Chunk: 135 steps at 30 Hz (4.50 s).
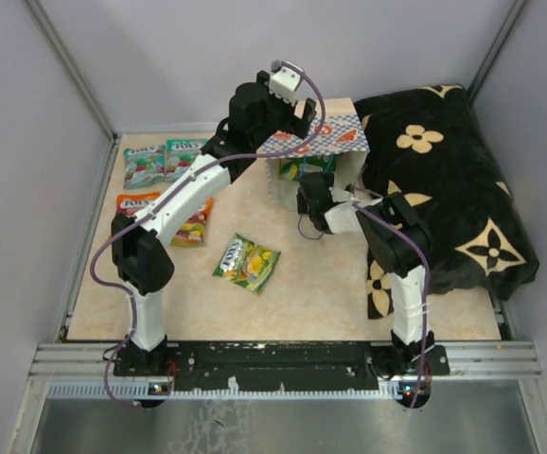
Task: Take the snacks out of the paper bag
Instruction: Take out the snack from the paper bag, then place the snack at the center of the board, then take out the snack from the paper bag.
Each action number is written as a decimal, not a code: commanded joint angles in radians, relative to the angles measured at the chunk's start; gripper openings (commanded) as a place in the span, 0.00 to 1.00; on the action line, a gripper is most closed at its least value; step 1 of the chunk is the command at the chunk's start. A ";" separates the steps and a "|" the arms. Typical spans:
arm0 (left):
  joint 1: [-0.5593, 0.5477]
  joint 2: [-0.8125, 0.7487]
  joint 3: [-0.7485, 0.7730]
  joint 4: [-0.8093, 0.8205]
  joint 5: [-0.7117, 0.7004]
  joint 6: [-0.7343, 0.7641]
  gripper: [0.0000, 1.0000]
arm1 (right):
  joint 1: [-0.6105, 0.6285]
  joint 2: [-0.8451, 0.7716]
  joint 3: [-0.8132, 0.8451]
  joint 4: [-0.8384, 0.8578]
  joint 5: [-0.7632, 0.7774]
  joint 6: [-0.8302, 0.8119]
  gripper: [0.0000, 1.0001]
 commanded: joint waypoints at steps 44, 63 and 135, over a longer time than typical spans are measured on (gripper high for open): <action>0.145 -0.611 -0.647 -0.121 0.043 -0.224 1.00 | -0.129 -0.867 -0.472 -0.341 -0.266 -0.638 0.00; 0.220 -0.744 -0.717 -0.334 0.098 -0.324 1.00 | 0.477 -0.713 0.070 -1.401 0.215 -1.304 0.00; -0.145 -0.305 -0.541 -0.144 -0.076 0.616 1.00 | -0.439 -1.130 -0.459 -0.470 -1.088 -0.985 0.99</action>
